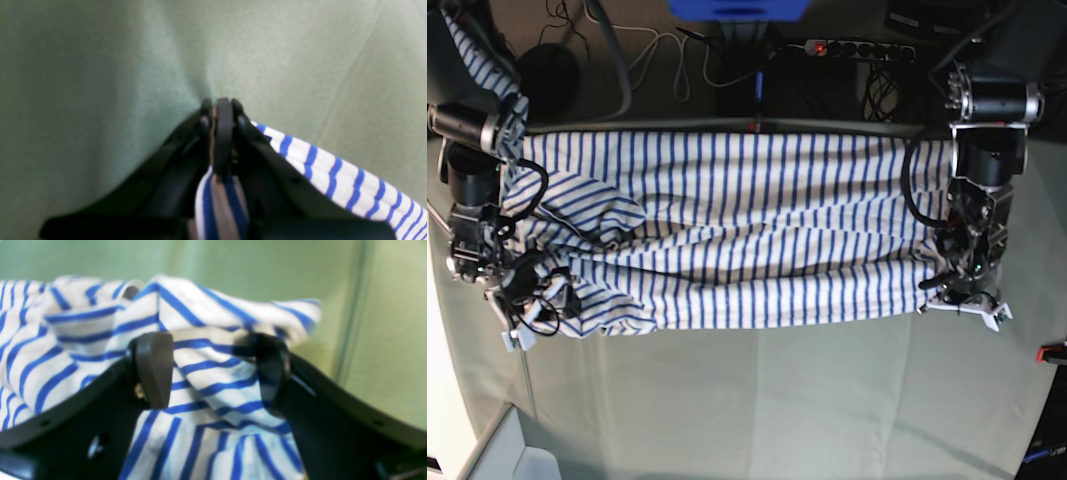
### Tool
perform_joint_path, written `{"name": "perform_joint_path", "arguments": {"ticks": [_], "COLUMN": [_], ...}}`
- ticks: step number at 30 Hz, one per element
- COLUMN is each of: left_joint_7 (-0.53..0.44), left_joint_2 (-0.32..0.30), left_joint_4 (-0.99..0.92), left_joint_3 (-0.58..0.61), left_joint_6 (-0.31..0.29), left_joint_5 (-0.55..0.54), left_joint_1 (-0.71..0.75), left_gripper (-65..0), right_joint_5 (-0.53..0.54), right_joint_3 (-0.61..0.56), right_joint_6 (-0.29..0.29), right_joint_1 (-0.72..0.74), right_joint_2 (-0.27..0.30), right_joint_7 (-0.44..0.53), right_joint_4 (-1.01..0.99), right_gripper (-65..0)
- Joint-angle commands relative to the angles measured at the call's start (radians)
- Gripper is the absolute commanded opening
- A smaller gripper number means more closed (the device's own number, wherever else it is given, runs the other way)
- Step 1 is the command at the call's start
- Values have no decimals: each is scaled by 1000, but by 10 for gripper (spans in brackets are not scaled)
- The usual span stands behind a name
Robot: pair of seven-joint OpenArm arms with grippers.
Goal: Layout the t-shirt on the table in an organized manner, then fold the t-shirt properly
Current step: 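Regrasp the shirt's folded edge with both grippers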
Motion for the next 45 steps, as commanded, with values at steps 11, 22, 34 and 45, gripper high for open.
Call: {"name": "perform_joint_path", "arguments": {"ticks": [11,22,34,45], "left_joint_7": [0,5,3,3], "left_joint_2": [-9,-9,-8,-9], "left_joint_4": [9,187,425,609], "left_joint_3": [0,-2,-6,-11], "left_joint_6": [8,8,8,8], "left_joint_5": [4,-4,-9,-10], "left_joint_1": [-16,-6,-1,30], "left_gripper": [-649,-649,-649,-649], "right_joint_5": [18,24,24,26], "right_joint_3": [4,67,148,268], "right_joint_6": [15,15,15,15], "right_joint_1": [29,-32,0,-110], "right_joint_2": [22,11,-18,-45], "right_joint_7": [69,69,64,66], "right_joint_4": [3,250,371,498], "right_gripper": [-567,-650,-650,-650]}}
